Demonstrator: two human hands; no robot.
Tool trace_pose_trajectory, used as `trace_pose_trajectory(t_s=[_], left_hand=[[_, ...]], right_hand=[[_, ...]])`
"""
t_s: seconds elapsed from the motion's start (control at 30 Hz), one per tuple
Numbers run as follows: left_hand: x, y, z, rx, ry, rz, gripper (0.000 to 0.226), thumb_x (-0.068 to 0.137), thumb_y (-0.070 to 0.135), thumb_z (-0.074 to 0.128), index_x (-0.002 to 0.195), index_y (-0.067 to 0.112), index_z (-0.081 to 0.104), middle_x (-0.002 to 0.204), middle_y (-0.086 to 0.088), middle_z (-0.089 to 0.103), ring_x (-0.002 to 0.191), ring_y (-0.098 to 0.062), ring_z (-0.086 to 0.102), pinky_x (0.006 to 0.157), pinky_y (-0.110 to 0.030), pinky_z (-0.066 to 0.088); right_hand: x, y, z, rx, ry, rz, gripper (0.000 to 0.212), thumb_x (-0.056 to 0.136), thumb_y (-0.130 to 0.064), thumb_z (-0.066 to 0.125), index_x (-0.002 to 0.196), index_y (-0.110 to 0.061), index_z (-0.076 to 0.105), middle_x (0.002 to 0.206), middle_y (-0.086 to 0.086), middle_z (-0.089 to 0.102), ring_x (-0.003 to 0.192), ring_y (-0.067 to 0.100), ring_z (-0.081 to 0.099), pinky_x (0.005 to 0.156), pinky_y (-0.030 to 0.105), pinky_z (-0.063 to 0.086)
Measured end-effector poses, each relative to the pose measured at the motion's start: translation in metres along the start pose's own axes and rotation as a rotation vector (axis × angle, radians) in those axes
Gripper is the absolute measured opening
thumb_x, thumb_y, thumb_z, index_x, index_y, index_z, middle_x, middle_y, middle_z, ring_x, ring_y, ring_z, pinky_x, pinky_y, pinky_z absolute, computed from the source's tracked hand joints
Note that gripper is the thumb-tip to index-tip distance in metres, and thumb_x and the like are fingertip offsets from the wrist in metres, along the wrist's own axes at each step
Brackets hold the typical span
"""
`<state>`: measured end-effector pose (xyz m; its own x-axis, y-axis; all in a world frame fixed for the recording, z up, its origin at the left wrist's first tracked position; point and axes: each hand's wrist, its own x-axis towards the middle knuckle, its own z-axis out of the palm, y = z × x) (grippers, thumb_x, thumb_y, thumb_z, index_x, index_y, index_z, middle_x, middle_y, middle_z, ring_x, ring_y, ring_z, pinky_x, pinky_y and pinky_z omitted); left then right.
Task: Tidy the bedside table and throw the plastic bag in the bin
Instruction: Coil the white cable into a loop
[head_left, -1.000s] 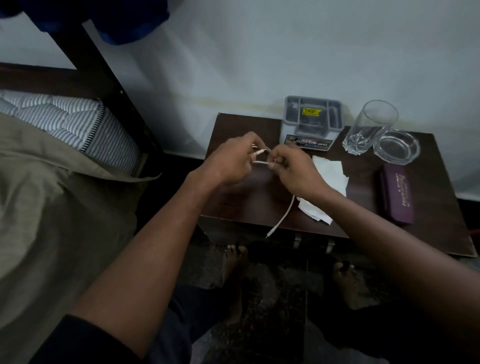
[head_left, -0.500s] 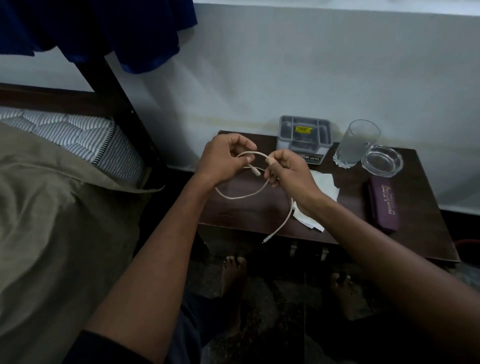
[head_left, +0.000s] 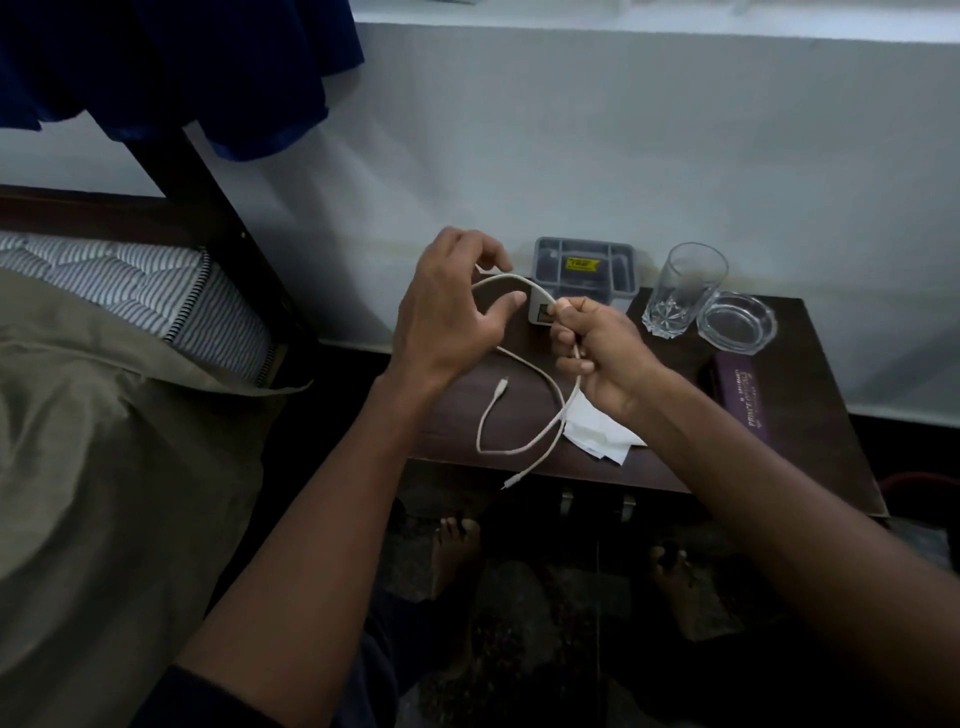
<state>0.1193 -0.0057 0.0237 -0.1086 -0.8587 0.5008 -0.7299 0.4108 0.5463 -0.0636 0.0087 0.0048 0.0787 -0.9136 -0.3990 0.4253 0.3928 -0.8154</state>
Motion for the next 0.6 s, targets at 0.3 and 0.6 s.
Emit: trace_pose_trajectory(t_s=[0.3,0.6], left_hand=[[-0.032,0.023,-0.016,-0.574,-1.05,-0.342,0.021,0.097,0.027,0.074,0.109,0.01,0.075,0.077,-0.005,0.077,0.072,-0.017,0.072,0.072,-0.025,0.053],[-0.005,0.014,-0.024,-1.087,-0.627,-0.793,0.036,0.114,0.041,0.035,0.092,0.021,0.055,0.062,0.009,0.033,0.042,0.0,0.019,0.036,-0.013,0.016]], right_hand=[[0.015,-0.01,-0.004,0.095,0.203,-0.05,0.022,0.108,0.002,0.042,0.107,-0.011,0.06,0.066,0.003,0.051,0.049,0.006,0.048,0.048,0.02,0.055],[0.005,0.018,0.003,-1.04,0.336,-0.663,0.037,0.083,-0.003,0.058,0.11,-0.022,0.073,0.112,-0.002,0.069,0.11,0.02,0.061,0.096,0.033,0.05]])
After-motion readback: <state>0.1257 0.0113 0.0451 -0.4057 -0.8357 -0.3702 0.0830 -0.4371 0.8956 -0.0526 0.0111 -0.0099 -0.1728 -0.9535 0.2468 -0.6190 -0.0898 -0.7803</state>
